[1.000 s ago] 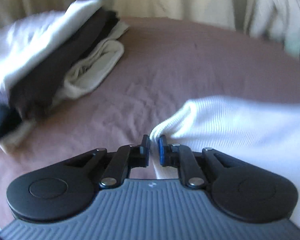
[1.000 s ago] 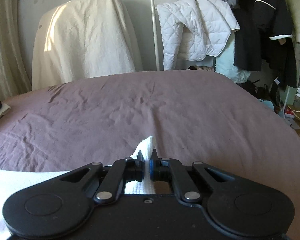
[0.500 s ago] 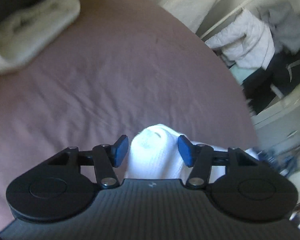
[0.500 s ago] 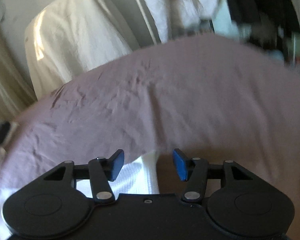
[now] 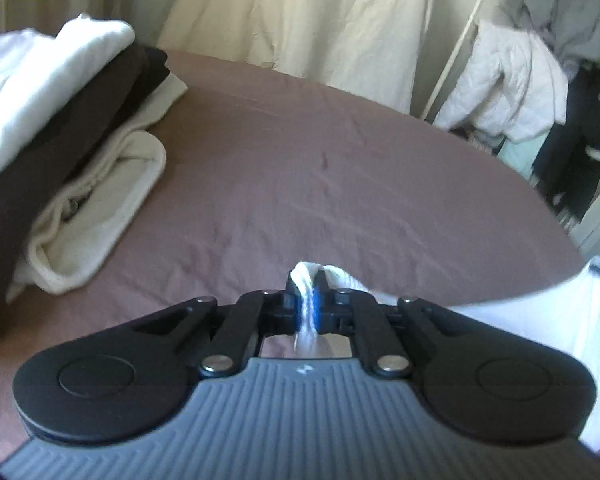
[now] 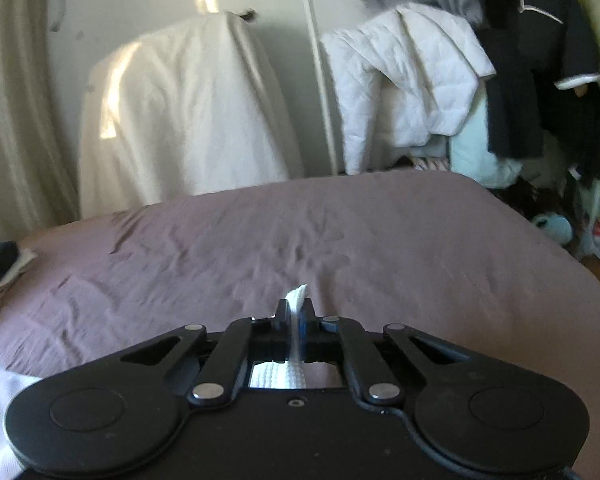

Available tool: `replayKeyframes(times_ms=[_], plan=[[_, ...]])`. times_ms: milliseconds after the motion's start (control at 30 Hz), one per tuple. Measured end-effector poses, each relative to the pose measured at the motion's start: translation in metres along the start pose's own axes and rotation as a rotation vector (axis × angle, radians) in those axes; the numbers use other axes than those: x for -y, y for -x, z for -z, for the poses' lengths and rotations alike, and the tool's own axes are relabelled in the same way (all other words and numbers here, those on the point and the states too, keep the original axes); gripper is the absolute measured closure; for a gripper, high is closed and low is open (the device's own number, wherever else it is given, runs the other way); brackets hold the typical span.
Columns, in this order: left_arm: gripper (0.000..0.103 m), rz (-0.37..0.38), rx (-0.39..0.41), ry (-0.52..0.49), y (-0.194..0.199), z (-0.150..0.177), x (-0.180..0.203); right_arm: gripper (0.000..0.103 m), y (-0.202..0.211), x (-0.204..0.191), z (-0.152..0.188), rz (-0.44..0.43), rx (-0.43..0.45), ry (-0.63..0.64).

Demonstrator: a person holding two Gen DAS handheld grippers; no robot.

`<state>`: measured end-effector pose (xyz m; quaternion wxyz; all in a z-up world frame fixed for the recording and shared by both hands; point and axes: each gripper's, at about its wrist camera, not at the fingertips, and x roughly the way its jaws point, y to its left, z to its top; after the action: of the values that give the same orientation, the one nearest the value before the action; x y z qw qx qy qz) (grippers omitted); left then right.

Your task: Fold clothes

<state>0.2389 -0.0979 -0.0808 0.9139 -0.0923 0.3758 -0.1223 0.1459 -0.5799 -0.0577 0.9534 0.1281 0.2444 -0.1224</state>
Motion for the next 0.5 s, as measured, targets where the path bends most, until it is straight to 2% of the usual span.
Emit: replayKeyframes(times_ms=[33, 67, 100, 133, 200, 233, 300, 367, 433, 500], plan=[[0.08, -0.05, -0.041, -0.01, -0.003, 0.002, -0.001, 0.082, -0.01, 0.003, -0.002, 0.033, -0.054, -0.047], [0.08, -0.109, -0.091, -0.021, -0.004, 0.007, -0.002, 0.074, -0.018, 0.007, -0.001, 0.078, -0.116, -0.104], [0.08, -0.167, -0.142, -0.033, -0.005, 0.012, -0.004, 0.074, -0.021, 0.012, 0.002, 0.097, -0.15, -0.166], [0.077, -0.184, -0.165, -0.05, -0.001, 0.019, -0.004, 0.074, -0.016, 0.017, 0.007, 0.08, -0.148, -0.234], [0.069, -0.141, -0.144, -0.086, 0.019, 0.036, -0.002, 0.067, 0.004, 0.023, 0.021, -0.026, -0.137, -0.319], [0.065, -0.126, -0.129, -0.101, 0.032, 0.044, 0.0, 0.059, 0.018, 0.024, 0.029, -0.084, -0.132, -0.342], [0.059, -0.144, -0.085, -0.128, 0.057, 0.062, 0.007, 0.056, 0.059, 0.023, 0.057, -0.166, -0.122, -0.357], [0.045, -0.177, -0.037, -0.153, 0.083, 0.08, 0.015, 0.051, 0.104, 0.022, 0.089, -0.235, -0.107, -0.363], [0.042, -0.144, -0.009, -0.156, 0.104, 0.099, 0.022, 0.051, 0.146, 0.024, 0.122, -0.251, -0.089, -0.349], [0.042, -0.095, -0.002, -0.177, 0.119, 0.117, 0.03, 0.05, 0.172, 0.031, 0.141, -0.202, -0.087, -0.312]])
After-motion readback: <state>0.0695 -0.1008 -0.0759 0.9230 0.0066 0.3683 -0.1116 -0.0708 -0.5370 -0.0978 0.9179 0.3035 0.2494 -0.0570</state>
